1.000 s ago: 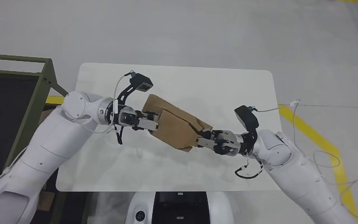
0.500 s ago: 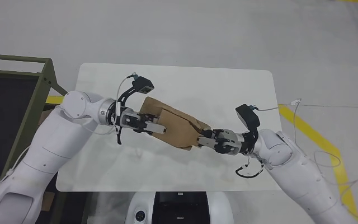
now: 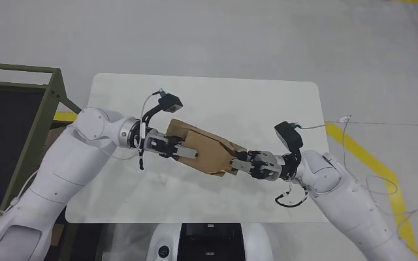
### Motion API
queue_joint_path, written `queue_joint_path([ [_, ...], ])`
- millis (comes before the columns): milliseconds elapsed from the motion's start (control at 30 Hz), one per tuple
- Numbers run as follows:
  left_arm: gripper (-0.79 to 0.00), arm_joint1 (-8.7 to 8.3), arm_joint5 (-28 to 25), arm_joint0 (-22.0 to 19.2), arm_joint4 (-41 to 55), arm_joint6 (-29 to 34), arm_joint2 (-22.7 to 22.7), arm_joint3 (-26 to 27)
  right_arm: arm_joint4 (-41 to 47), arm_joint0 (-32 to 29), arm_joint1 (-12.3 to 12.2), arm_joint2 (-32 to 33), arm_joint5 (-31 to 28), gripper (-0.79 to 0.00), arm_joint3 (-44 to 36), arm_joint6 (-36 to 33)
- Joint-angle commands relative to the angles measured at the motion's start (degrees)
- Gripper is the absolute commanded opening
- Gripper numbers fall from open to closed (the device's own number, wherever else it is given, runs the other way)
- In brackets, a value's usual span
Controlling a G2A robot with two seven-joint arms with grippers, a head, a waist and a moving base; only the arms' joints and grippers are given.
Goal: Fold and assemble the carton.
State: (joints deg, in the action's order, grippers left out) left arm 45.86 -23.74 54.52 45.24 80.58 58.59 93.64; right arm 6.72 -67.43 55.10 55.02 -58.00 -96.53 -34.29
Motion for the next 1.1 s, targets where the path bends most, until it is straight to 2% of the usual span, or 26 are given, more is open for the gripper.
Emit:
queue_joint_path([
  [0, -0.785, 0.03, 0.0, 0.0, -0.1, 0.0, 0.0, 0.1, 0.0, -0.1, 0.0, 0.1, 0.0, -0.785, 0.0, 0.0],
  [300, -0.785, 0.08, -1.4, 0.4, -0.2, -1.4, 0.1, 0.1, 0.1, -0.5, 0.1, 0.4, 0.0, -0.785, -0.2, -0.1],
  [333, -0.785, 0.09, -1.7, 0.6, 0.0, -1.7, 0.2, 0.0, 0.1, -0.5, 0.1, 0.4, 0.0, -0.668, -0.2, -0.1],
  [367, -0.785, 0.11, -2.0, 0.7, 0.2, -2.0, 0.3, 0.0, 0.1, -0.6, 0.1, 0.5, 0.0, -0.385, -0.2, 0.0],
  [400, -0.785, 0.12, -2.4, 0.8, 0.4, -2.4, 0.4, -0.1, 0.1, -0.7, 0.1, 0.6, 0.0, 0.0, -0.2, 0.1],
  [633, -0.785, 0.62, -4.8, 1.5, 3.2, -4.8, 1.3, -2.2, -2.3, -2.6, 0.1, 3.5, 0.0, 0.0, -2.6, 3.2],
  [900, -0.785, 1.91, -6.2, 1.1, 5.2, -6.2, 1.0, -4.7, -10.0, -7.6, 0.1, 8.9, 0.0, 0.0, -5.5, 10.4],
  [1067, -0.785, 2.67, -6.3, 1.3, 7.5, -6.3, 1.6, -5.8, -13.4, -10.1, -0.1, 11.0, 0.0, 0.0, -5.4, 12.6],
])
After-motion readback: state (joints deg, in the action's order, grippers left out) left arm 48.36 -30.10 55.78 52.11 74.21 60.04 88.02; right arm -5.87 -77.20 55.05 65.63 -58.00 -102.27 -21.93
